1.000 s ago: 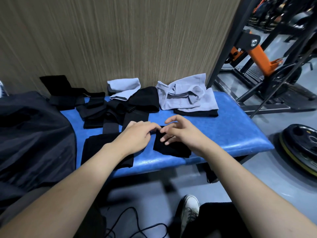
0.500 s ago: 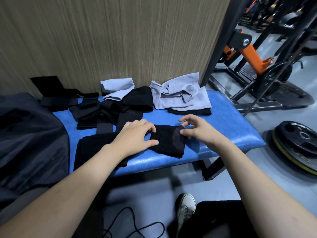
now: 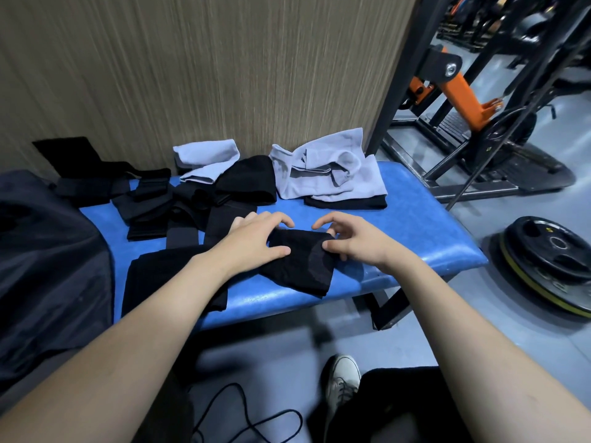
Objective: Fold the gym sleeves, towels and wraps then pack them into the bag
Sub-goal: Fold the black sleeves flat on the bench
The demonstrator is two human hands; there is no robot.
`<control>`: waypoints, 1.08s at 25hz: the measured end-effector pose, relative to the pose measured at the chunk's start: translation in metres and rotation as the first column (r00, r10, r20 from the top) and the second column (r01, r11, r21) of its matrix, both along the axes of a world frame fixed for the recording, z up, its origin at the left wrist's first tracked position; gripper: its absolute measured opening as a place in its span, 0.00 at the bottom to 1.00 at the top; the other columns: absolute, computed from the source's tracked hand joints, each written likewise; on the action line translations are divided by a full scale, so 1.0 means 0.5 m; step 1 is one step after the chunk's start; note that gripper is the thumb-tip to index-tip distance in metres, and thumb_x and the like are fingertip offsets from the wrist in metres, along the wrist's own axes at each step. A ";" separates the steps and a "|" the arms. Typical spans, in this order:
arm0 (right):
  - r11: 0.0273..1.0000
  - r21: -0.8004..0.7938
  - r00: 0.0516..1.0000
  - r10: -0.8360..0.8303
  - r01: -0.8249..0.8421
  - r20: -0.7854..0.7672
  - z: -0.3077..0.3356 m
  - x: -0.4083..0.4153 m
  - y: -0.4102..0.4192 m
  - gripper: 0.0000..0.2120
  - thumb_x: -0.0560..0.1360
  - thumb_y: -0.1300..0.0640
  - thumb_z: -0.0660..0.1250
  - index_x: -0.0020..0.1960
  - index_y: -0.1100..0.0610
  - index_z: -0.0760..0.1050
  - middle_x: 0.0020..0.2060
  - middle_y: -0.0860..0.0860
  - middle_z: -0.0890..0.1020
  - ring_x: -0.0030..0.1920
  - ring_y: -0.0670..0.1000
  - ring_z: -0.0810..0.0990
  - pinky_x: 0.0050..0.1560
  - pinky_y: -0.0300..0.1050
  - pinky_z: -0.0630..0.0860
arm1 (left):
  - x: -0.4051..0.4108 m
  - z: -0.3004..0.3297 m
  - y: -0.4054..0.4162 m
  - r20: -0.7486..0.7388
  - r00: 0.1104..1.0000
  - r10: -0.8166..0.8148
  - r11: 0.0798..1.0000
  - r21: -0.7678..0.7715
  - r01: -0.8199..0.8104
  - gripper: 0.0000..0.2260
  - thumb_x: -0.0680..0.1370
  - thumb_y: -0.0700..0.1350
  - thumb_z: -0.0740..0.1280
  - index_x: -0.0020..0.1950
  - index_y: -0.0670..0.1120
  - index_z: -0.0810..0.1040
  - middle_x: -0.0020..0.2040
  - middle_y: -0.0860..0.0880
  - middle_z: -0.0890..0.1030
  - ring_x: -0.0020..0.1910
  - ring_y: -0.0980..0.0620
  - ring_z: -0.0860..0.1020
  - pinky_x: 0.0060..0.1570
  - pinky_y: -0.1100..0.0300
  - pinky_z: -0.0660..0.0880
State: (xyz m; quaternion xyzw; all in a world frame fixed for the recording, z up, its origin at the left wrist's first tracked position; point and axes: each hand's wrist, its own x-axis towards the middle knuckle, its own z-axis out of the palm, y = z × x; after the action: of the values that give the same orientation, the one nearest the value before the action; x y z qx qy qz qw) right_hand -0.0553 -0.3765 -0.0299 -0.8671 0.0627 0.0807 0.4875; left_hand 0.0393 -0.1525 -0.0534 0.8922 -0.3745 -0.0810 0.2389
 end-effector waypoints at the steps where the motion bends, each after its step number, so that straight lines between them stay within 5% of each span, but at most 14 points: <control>1: 0.998 -0.064 1.000 0.020 -0.020 0.000 0.001 0.001 -0.005 0.14 0.75 0.63 0.70 0.57 0.49 0.78 0.39 0.50 0.74 0.31 0.45 0.71 0.38 0.36 0.70 | -0.001 0.000 0.001 0.002 1.000 0.002 1.000 -0.003 -0.002 0.15 0.76 0.54 0.69 0.61 0.60 0.70 0.52 0.57 0.75 0.55 0.53 0.69 0.58 0.55 0.60; 6: 0.981 -0.185 0.998 0.068 -0.064 0.012 0.008 -0.004 -0.007 0.16 0.72 0.58 0.74 0.55 0.43 0.76 0.42 0.46 0.74 0.32 0.42 0.70 0.43 0.39 0.71 | -0.006 0.006 0.007 -0.073 0.997 0.030 0.999 -0.026 -0.032 0.13 0.76 0.50 0.70 0.58 0.57 0.71 0.41 0.54 0.75 0.46 0.55 0.72 0.62 0.56 0.63; 13: 0.991 0.100 0.987 -0.106 0.094 0.119 0.007 -0.003 0.000 0.22 0.68 0.66 0.74 0.54 0.47 0.73 0.46 0.52 0.71 0.38 0.53 0.72 0.45 0.52 0.72 | -0.024 0.026 0.008 -0.245 0.968 0.052 0.949 -0.288 -0.124 0.16 0.79 0.47 0.67 0.62 0.59 0.66 0.39 0.49 0.68 0.34 0.52 0.68 0.41 0.59 0.68; 17: 0.967 0.241 0.984 -0.119 0.085 0.132 0.014 -0.009 0.016 0.21 0.71 0.74 0.69 0.57 0.54 0.72 0.51 0.51 0.72 0.35 0.48 0.75 0.39 0.42 0.76 | -0.025 0.035 0.013 -0.253 0.965 0.065 0.939 -0.313 -0.145 0.16 0.80 0.46 0.67 0.63 0.61 0.68 0.44 0.51 0.68 0.32 0.50 0.67 0.40 0.60 0.69; 21: 0.967 0.244 0.986 -0.110 0.078 0.123 0.010 -0.005 0.016 0.17 0.73 0.72 0.68 0.55 0.54 0.72 0.53 0.50 0.74 0.41 0.50 0.74 0.41 0.41 0.74 | -0.030 0.047 0.022 -0.470 0.881 -0.053 0.870 -0.454 -0.190 0.16 0.78 0.40 0.69 0.59 0.59 0.74 0.55 0.50 0.74 0.41 0.51 0.83 0.50 0.60 0.77; 23: 0.968 0.248 0.988 -0.082 0.047 0.133 0.007 -0.006 0.015 0.15 0.74 0.72 0.68 0.53 0.56 0.73 0.49 0.50 0.74 0.44 0.46 0.73 0.46 0.41 0.73 | -0.029 0.048 0.027 -0.521 0.848 -0.099 0.869 -0.461 -0.182 0.12 0.78 0.39 0.69 0.55 0.56 0.77 0.60 0.51 0.77 0.49 0.64 0.81 0.54 0.66 0.76; 27: 0.953 0.274 0.980 -0.165 0.129 0.114 0.006 -0.003 0.014 0.12 0.74 0.68 0.70 0.53 0.56 0.75 0.50 0.52 0.76 0.45 0.48 0.73 0.48 0.41 0.74 | -0.032 0.055 0.031 -0.458 0.883 -0.101 0.871 -0.469 -0.144 0.08 0.79 0.37 0.67 0.54 0.47 0.82 0.43 0.63 0.81 0.40 0.67 0.76 0.45 0.72 0.70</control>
State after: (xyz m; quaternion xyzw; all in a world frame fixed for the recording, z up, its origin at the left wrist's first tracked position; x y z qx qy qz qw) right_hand -0.0568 -0.3693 -0.0270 -0.7903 0.0826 -0.0073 0.6071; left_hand 0.0234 -0.1370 -0.0260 0.7599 -0.3036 -0.1936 0.5412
